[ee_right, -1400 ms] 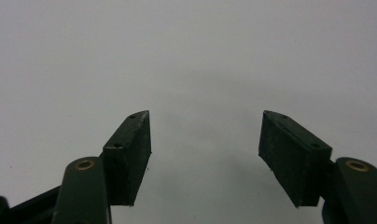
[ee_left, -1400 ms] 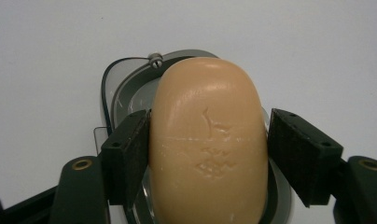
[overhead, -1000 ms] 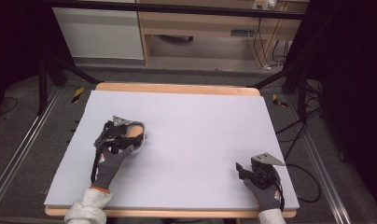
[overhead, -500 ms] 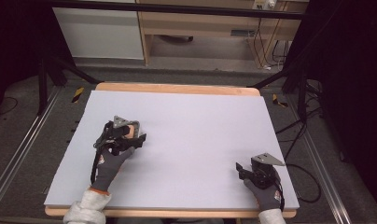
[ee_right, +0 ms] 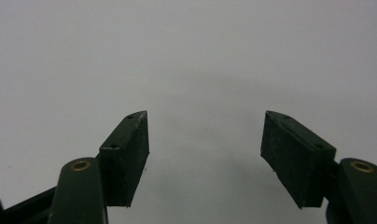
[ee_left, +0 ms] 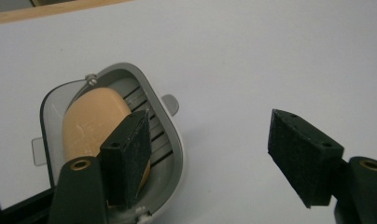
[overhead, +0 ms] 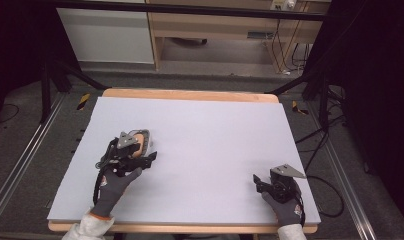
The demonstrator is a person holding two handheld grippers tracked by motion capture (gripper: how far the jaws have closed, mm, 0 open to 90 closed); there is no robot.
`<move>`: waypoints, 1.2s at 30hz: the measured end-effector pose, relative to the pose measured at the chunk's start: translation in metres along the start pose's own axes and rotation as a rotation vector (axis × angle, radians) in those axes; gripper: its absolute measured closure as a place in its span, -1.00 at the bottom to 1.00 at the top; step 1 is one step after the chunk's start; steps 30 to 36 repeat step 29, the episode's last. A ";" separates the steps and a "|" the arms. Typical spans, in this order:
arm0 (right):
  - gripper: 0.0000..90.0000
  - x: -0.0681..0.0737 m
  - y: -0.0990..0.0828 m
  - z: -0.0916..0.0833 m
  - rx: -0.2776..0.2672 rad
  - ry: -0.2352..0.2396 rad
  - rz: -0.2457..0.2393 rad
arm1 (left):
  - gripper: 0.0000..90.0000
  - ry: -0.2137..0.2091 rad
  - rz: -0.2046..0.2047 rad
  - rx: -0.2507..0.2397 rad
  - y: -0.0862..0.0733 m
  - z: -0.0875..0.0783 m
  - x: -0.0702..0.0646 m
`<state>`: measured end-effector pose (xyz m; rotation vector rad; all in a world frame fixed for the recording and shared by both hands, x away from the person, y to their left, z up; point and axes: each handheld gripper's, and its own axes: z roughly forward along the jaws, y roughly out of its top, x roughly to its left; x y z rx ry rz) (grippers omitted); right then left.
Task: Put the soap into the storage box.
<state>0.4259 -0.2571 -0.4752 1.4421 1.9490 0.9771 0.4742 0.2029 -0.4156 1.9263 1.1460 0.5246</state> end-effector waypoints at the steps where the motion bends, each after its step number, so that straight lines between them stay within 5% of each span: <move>1: -0.29 0.000 0.000 0.000 0.001 0.001 0.005 | -0.35 0.000 0.009 0.001 -0.004 -0.002 0.000; 19: -0.40 -0.004 -0.004 0.000 0.010 -0.013 0.018 | -0.41 0.003 0.023 0.025 -0.056 -0.025 0.006; 36: -0.46 -0.007 -0.005 -0.001 0.013 -0.013 0.037 | -0.44 0.018 0.013 0.070 -0.070 -0.025 0.019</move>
